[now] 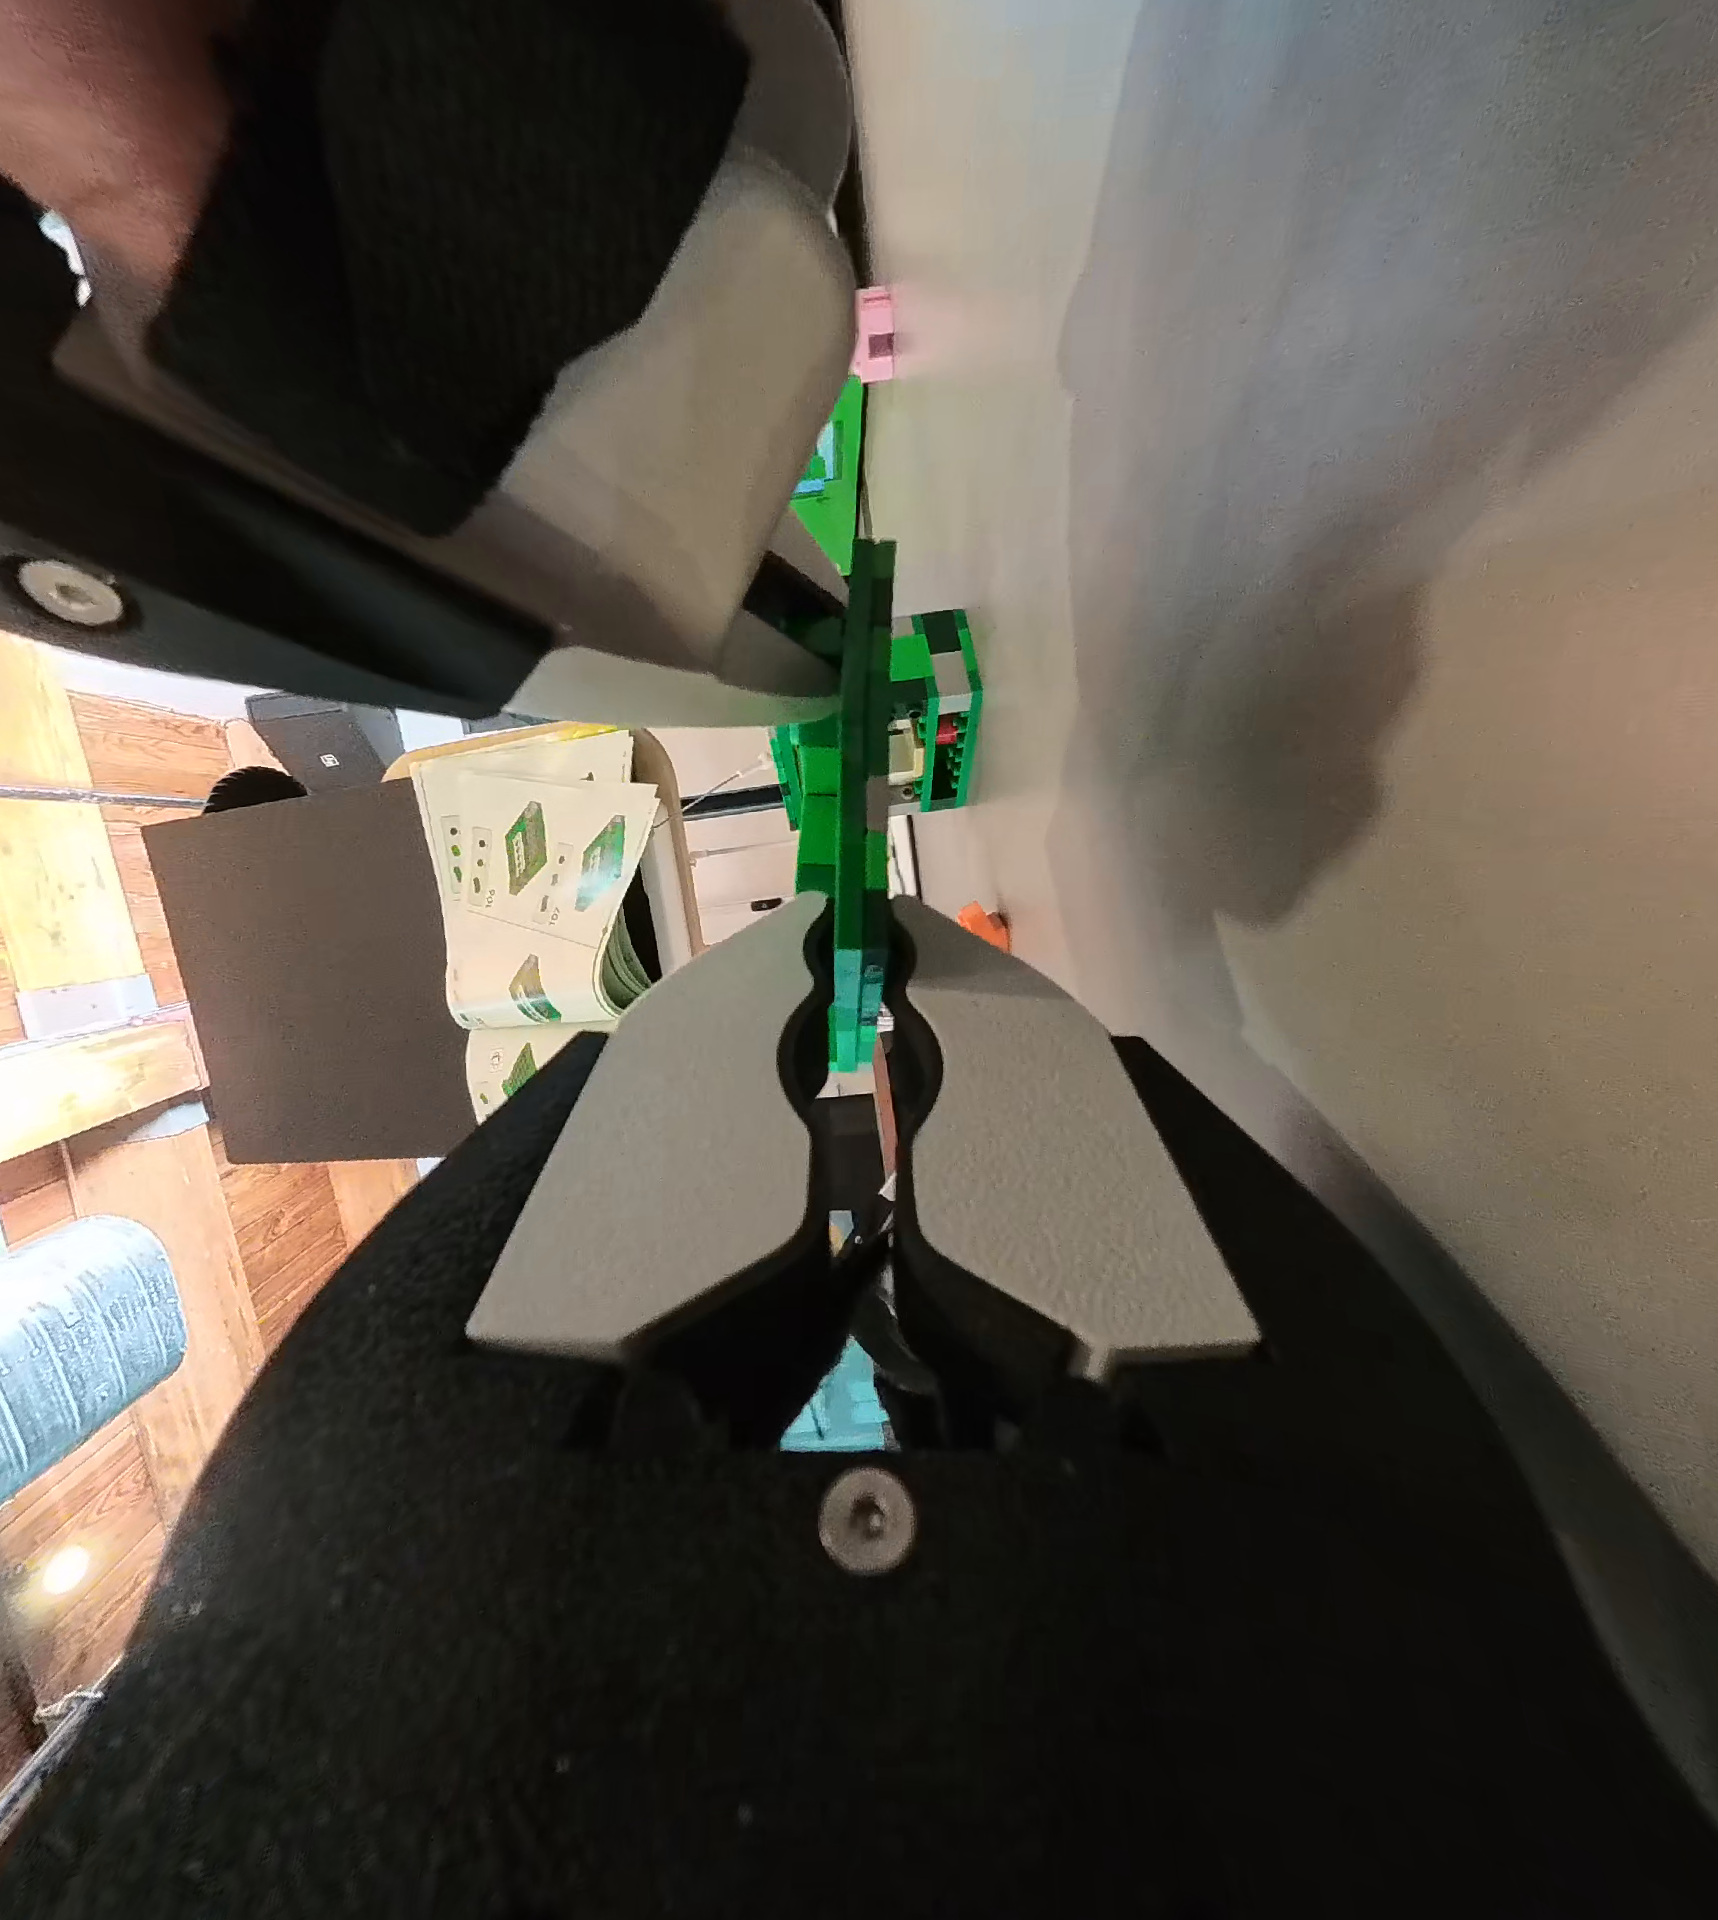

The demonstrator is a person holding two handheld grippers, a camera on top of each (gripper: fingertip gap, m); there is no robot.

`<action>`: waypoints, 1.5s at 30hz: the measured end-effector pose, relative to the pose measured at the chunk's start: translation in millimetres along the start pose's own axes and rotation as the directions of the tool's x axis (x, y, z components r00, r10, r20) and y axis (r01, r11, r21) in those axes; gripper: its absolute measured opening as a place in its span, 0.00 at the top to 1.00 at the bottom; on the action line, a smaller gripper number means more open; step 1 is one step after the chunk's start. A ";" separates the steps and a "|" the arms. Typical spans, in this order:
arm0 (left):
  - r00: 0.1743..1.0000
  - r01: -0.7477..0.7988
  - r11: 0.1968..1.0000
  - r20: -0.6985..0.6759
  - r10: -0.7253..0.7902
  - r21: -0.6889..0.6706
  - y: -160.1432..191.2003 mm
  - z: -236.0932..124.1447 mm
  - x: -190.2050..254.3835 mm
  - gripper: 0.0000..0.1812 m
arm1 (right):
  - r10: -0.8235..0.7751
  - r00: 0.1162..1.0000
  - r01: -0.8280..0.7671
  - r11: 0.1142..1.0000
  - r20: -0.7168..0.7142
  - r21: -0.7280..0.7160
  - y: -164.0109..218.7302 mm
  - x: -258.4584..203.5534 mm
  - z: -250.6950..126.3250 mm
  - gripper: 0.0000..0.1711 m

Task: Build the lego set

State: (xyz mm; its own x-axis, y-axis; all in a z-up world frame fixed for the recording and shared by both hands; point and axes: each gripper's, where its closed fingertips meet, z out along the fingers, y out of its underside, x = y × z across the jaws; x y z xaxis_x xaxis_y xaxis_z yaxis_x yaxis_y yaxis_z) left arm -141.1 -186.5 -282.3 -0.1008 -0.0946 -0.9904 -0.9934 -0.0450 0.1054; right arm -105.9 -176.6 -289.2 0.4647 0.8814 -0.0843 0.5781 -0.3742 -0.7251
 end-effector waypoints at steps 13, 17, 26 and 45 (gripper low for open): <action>1.000 -0.002 1.000 0.003 0.002 0.022 -2.3 -2.1 -1.5 0.97 | -0.008 1.000 0.008 1.000 0.019 0.008 -0.1 -2.4 -2.8 0.90; 1.000 0.011 1.000 0.003 -0.011 0.027 0.1 -1.9 -3.2 0.97 | -0.045 0.999 0.045 0.999 0.011 0.007 0.7 -1.5 -9.6 0.85; 0.980 0.195 0.951 -0.005 -0.199 0.240 3.4 -14.4 -27.3 0.97 | -0.833 0.479 0.860 0.383 -0.277 0.336 -18.4 -11.8 -51.9 0.67; 0.934 0.357 0.798 -0.185 -0.305 0.485 -31.8 -37.6 -22.7 0.97 | -0.933 0.130 0.901 -0.030 -0.336 0.432 -2.2 -37.9 -44.7 0.88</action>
State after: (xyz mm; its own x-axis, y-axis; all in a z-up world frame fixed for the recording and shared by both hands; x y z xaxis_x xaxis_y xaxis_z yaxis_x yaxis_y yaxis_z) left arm -105.2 -220.3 -259.8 0.2193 -0.2586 -0.9408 -0.8555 0.4127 -0.3128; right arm -94.8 -222.1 -253.8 -0.2531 0.3666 0.8953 0.1113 0.9303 -0.3495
